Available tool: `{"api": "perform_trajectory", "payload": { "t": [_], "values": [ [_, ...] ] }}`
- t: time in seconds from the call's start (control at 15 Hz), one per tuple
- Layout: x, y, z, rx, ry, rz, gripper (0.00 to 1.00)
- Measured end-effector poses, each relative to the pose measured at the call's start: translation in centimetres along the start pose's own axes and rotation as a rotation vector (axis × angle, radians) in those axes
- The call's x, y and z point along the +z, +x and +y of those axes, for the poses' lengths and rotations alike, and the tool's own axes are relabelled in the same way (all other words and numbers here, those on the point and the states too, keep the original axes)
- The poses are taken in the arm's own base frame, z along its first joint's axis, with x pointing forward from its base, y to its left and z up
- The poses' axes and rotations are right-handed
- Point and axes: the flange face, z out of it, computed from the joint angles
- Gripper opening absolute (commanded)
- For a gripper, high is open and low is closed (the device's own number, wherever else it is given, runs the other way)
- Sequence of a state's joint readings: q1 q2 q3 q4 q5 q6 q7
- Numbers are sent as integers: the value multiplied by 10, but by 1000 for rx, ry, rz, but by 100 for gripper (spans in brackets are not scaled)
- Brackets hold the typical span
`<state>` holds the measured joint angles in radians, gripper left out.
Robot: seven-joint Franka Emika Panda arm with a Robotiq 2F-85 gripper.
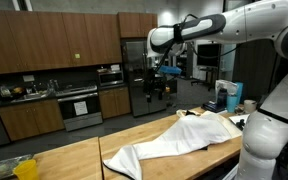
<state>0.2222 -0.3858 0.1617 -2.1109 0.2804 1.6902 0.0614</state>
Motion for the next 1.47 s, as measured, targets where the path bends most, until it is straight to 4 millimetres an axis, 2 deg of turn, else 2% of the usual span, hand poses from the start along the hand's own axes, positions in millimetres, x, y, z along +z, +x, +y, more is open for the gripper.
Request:
{"api": "perform_trajectory", "payload": {
  "t": [0.47,0.6,0.73,0.93,1.2,1.33,1.47],
  "values": [
    [2,-1,1,-19,-1,-14,100],
    [5,-4,11,-30,-7,-53,100],
    [9,-11,35,-4,-66,-115,100],
    [9,-22,94,84,-184,-160,100],
    [-3,-45,166,226,-289,-130,100],
    [-6,-61,194,291,-346,-113,100],
    [-1,-74,215,340,-359,-107,100]
  ]
}}
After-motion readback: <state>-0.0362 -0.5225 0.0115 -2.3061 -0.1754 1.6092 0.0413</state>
